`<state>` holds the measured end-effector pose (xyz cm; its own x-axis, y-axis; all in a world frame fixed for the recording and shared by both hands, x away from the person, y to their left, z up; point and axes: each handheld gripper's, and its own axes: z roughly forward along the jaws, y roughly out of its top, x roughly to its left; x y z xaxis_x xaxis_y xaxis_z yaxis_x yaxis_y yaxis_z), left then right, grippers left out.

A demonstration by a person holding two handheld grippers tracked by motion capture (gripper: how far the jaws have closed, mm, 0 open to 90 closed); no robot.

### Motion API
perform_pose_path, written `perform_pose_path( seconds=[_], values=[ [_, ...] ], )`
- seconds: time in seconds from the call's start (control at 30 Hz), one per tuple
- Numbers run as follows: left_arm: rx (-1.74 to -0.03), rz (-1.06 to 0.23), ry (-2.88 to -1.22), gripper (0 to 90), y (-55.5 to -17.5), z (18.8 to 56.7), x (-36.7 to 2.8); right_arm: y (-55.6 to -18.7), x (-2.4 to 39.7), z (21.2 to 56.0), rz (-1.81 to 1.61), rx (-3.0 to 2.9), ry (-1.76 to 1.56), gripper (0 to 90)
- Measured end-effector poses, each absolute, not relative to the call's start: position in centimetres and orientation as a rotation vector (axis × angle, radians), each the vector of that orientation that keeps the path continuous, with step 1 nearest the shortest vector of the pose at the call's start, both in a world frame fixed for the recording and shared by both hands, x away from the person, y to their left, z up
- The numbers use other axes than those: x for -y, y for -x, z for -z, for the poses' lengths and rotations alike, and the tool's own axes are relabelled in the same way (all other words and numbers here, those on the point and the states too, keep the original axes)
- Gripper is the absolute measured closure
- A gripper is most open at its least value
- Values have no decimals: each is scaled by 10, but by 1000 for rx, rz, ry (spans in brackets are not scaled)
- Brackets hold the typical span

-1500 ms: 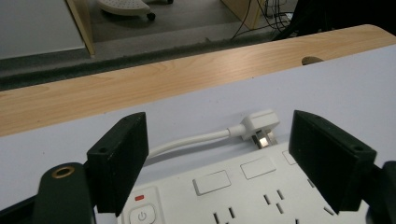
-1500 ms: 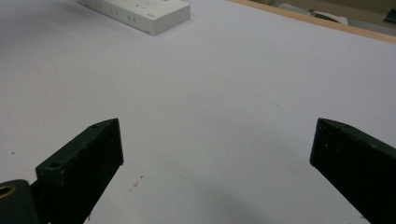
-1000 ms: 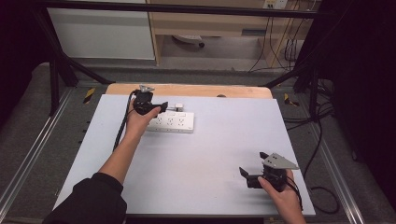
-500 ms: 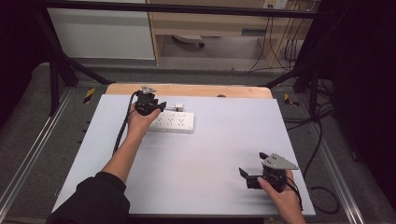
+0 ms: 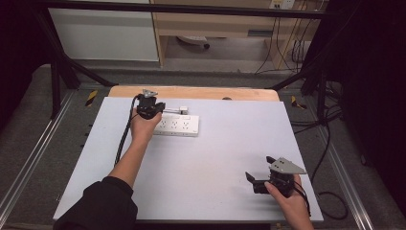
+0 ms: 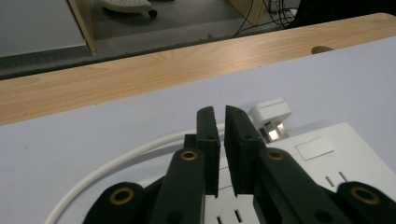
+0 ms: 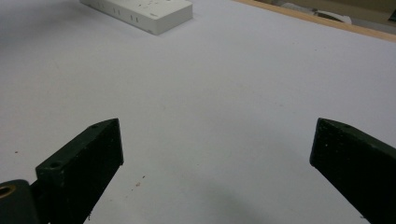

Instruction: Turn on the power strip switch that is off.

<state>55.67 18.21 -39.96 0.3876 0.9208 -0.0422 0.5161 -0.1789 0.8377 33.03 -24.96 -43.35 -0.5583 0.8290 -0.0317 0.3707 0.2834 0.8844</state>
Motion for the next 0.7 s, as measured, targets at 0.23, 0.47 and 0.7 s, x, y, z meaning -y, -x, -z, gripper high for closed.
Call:
perform_pose_path(
  seconds=[0.23,0.47,0.7],
  values=[
    [-1246,-604,-1835,894,-558,403,-185,-331,249,434,-1221,-2067,-1067,31],
    [-1238,-601,-1843,900,-558,405,-183,-331,249,434,-1223,-2068,-1073,31],
    [-1241,-600,-1858,900,-559,408,-182,-332,249,433,-1227,-2068,-1068,31]
  ],
)
